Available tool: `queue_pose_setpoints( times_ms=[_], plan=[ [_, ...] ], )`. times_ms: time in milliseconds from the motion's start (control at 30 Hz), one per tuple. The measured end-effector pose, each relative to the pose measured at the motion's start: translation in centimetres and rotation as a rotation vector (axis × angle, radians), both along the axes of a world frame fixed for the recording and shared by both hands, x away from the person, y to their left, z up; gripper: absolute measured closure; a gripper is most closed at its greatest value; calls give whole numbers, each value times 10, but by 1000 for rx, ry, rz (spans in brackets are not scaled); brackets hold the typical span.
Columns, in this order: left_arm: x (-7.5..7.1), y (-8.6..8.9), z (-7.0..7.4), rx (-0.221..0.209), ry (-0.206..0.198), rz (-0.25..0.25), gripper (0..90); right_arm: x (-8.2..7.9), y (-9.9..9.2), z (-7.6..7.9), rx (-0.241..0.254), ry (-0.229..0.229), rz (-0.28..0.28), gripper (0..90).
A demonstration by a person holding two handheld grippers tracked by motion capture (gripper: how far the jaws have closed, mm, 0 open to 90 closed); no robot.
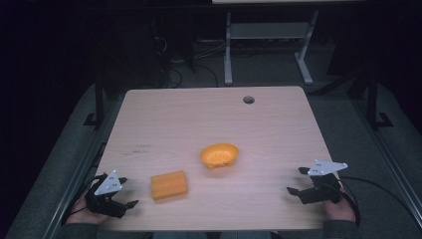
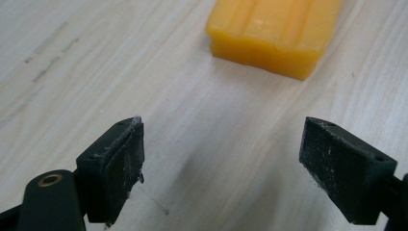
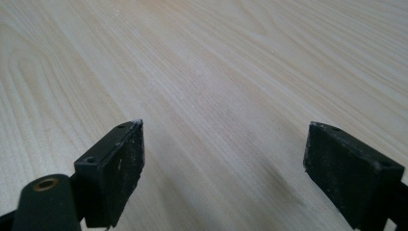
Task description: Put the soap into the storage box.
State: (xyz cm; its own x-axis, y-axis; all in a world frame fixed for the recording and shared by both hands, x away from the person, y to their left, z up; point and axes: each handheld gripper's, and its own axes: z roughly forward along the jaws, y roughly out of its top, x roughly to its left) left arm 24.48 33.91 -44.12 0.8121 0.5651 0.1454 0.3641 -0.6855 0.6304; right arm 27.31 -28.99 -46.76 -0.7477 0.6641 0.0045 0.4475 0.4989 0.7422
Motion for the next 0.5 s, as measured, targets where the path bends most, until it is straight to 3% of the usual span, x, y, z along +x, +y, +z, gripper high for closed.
queue_pose_setpoints(
  times_ms=[500],
  plan=[
    [-1, -9, 4, 12, 13, -24, 153, 0, -1, 0, 1, 2, -4, 137]
  ],
)
